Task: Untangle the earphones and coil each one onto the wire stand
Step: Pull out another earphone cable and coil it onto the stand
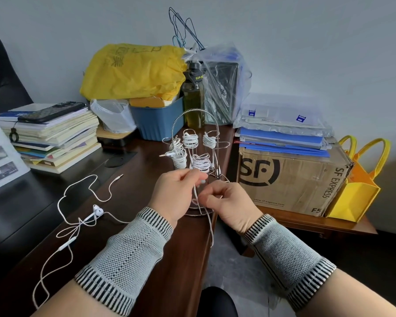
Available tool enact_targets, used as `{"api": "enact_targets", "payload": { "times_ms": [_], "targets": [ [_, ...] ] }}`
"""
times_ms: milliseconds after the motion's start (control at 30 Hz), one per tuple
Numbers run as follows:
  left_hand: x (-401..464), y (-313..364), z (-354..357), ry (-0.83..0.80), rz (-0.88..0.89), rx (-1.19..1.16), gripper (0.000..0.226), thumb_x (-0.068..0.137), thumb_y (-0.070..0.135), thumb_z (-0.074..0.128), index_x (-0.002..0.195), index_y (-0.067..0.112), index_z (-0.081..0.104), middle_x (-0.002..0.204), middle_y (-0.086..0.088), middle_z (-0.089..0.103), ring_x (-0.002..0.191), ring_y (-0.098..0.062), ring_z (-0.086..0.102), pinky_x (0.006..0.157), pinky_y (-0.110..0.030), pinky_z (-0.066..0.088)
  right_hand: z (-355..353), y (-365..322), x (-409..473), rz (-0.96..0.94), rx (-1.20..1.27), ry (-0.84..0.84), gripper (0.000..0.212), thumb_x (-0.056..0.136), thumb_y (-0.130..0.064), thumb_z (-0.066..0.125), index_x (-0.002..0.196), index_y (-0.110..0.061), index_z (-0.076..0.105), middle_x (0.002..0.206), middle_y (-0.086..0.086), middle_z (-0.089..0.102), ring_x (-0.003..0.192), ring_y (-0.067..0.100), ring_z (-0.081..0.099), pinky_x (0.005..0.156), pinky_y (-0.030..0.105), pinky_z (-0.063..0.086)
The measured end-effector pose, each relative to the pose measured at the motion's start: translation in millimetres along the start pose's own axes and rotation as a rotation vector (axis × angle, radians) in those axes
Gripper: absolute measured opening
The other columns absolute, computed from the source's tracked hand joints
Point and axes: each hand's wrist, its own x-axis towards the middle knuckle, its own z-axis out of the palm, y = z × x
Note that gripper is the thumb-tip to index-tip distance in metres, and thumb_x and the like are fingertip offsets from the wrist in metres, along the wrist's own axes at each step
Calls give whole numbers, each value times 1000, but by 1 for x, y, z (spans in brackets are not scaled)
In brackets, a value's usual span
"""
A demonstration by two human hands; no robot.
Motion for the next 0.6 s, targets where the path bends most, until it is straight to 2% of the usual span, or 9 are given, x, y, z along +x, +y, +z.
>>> {"api": "enact_targets", "payload": {
  "times_ms": [67, 133, 233, 300, 400, 467, 500, 600],
  "targets": [
    [2, -3, -1, 6, 7, 18, 23, 91, 27, 60, 77, 31, 78, 87, 6, 76, 95, -6, 69, 94, -43, 53, -3, 2, -1, 0, 56, -57, 12, 82, -3, 71, 78, -15, 70, 84, 5, 68, 76, 12, 61, 80, 26, 52],
    [4, -3, 0, 12, 6, 20, 22, 91, 29, 60, 79, 33, 78, 88, 7, 76, 96, -8, 69, 96, -43, 51, -5, 4, -1, -6, 100, -88, 13, 81, -1, 72, 87, -12, 69, 87, 6, 67, 74, 15, 62, 78, 29, 55],
    [4, -3, 1, 25, -18, -20, 22, 91, 28, 61, 78, 30, 78, 90, 6, 76, 97, -8, 68, 95, -41, 51, -5, 5, 0, 15, 152, -70, 12, 82, 4, 69, 84, -8, 67, 77, 8, 65, 61, 14, 63, 65, 25, 56],
    [6, -4, 1, 43, -26, -49, 22, 93, 27, 60, 78, 28, 77, 93, 3, 75, 99, -10, 67, 92, -37, 52, -7, 7, 1, 66, 208, -36, 11, 84, 3, 68, 79, -7, 69, 67, 6, 62, 52, 11, 57, 55, 20, 51],
    [8, -4, 2, 76, -44, -87, 22, 95, 26, 58, 81, 26, 75, 99, 1, 73, 100, -10, 66, 80, -29, 52, -15, 17, 4, 150, 300, 6, 8, 80, 0, 71, 78, -7, 73, 67, 10, 62, 45, 12, 48, 47, 23, 44],
    [10, -4, 2, 106, -48, -98, 22, 95, 25, 58, 81, 25, 75, 98, 2, 72, 97, -7, 67, 79, -28, 52, -23, 23, 4, 229, 459, 21, 4, 75, -7, 73, 75, -3, 71, 67, 10, 60, 39, 8, 37, 38, 20, 33],
    [11, -4, 1, 121, -51, -93, 23, 95, 25, 58, 81, 25, 75, 98, 3, 72, 97, -5, 66, 80, -28, 52, -28, 26, 3, 279, 554, 39, 11, 72, -11, 73, 73, -2, 67, 65, 9, 55, 38, 6, 32, 36, 18, 28],
    [11, -6, 3, 141, -58, -64, 23, 97, 25, 56, 84, 22, 75, 98, 8, 72, 96, -2, 65, 83, -30, 52, -41, 33, 0, 380, 701, 120, 16, 70, -16, 70, 69, -7, 57, 60, 3, 45, 37, 4, 27, 34, 16, 22]
  ]
}}
